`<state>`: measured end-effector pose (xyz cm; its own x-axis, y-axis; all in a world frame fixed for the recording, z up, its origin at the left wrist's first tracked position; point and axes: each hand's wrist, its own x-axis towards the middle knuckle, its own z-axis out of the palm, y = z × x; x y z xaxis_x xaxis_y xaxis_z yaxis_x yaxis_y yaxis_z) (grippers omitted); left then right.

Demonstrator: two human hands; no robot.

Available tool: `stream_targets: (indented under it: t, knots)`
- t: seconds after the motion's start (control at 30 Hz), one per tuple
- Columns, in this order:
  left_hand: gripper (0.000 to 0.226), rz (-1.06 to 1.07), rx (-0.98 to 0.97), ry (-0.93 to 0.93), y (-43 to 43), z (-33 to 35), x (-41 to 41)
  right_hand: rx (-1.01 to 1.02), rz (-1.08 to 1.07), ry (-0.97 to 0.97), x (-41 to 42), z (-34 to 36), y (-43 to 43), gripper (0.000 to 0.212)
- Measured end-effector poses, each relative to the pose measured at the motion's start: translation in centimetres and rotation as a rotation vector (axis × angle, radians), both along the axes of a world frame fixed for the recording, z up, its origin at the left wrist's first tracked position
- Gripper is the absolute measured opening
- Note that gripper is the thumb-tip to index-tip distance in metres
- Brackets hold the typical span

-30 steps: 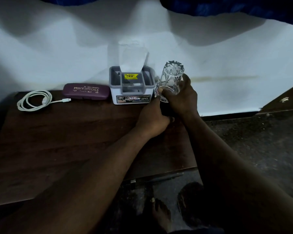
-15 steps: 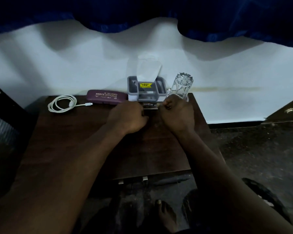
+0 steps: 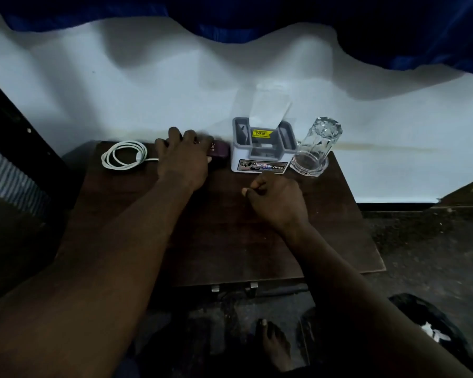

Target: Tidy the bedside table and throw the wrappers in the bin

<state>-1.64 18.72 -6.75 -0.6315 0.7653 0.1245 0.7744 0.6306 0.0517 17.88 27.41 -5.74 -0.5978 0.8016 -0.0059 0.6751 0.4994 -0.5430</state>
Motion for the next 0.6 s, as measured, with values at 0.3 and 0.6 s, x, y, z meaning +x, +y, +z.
stream_targets:
  t: [0.3,0.6]
  knots:
    - [0.039,-0.031,-0.004,0.050,-0.5,0.1,0.2,0.002,-0.013,-0.009,-0.2,-0.5,0.6,0.022]
    - [0.076,0.004,0.015,0.036,-3.4,2.9,3.9,0.048,0.121,-0.006,1.7,0.5,-1.3,0.030]
